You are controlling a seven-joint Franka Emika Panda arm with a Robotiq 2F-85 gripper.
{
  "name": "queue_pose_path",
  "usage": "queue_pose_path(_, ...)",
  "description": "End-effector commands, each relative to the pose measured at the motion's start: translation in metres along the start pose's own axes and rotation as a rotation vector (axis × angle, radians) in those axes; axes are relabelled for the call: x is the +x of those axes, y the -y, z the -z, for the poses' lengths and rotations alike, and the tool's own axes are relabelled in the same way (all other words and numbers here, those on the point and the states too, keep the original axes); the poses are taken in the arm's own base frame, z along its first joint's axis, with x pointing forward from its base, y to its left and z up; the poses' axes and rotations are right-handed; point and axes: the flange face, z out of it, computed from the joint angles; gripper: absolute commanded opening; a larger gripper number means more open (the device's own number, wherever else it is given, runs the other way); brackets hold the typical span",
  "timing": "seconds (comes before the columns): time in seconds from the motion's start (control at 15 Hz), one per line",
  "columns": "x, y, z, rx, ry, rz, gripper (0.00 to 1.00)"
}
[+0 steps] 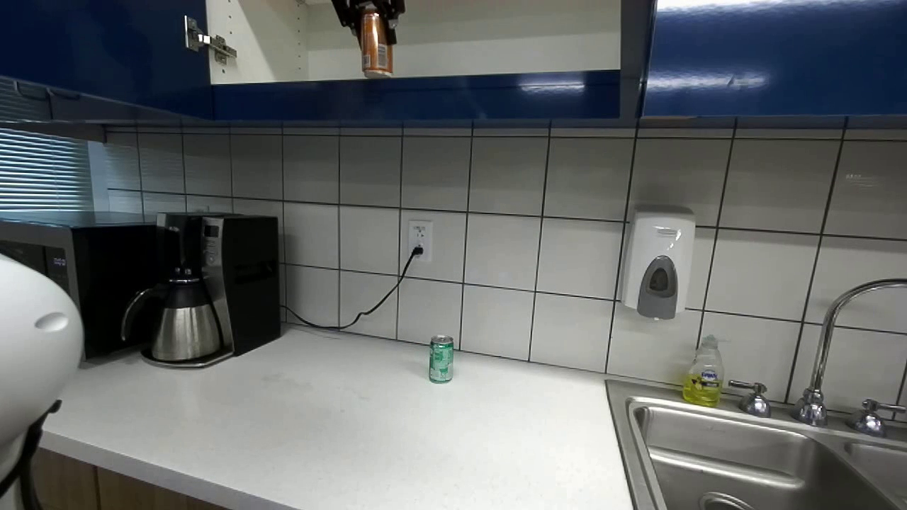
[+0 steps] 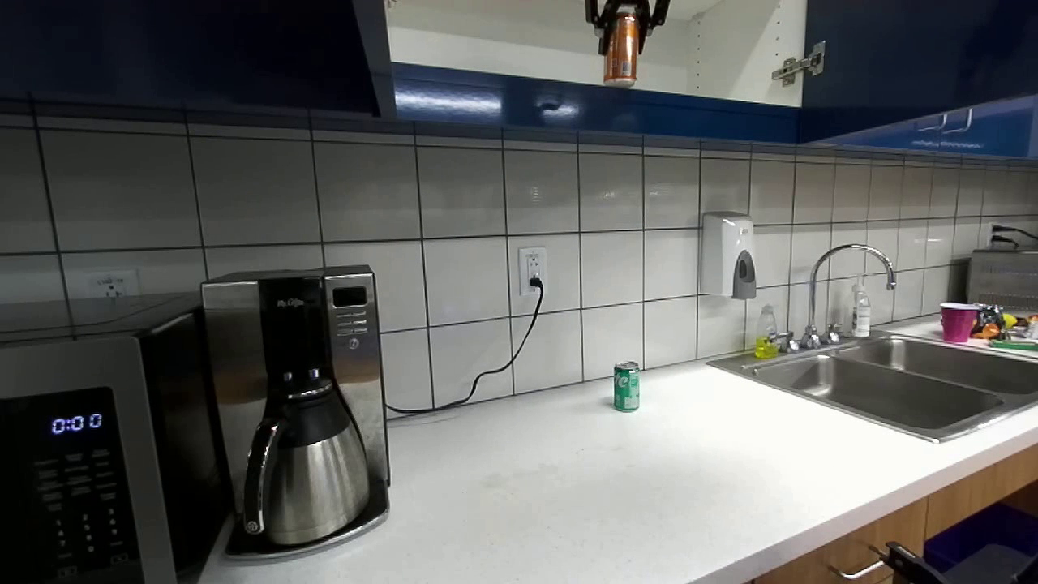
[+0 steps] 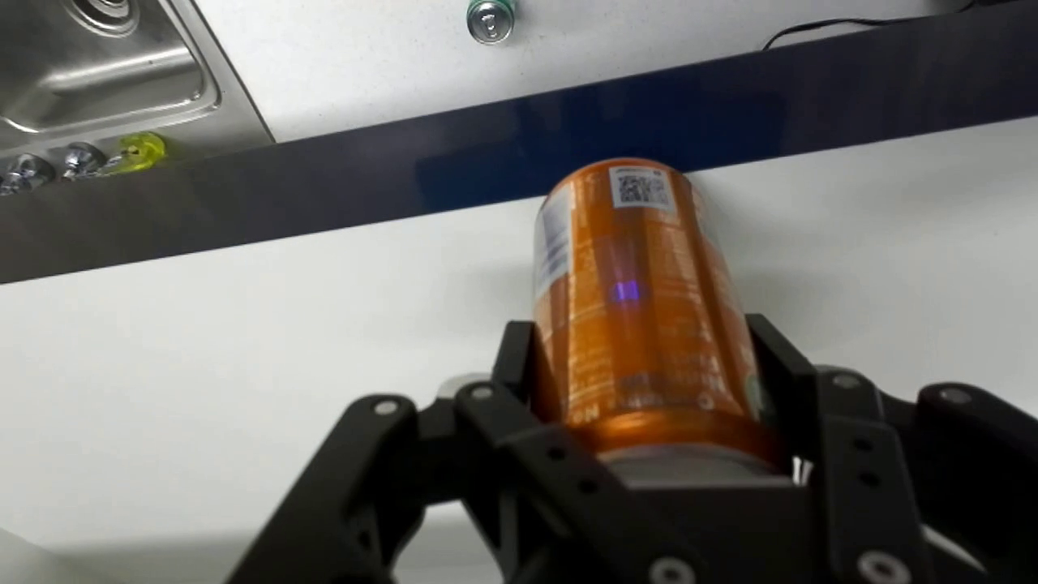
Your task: Put the orange soda can in the open shelf
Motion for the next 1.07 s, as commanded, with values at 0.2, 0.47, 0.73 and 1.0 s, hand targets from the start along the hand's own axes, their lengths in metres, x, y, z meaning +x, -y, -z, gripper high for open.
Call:
queue_pose_path(0.2,0.017,-0.009,-0.002,-0.013,0.000,-0.050,0.39)
queue_pose_path(0.47,0.025,-0.010,-0.015,-0.018,0.013,-0.058,0.39)
queue_pose_path(0.73,0.031,-0.012,-0.022,-0.020,0.013,-0.069,0.39)
queue_pose_path(1.0,0.033,-0.013,-0.027,-0.020,0.025,-0.075,1.00)
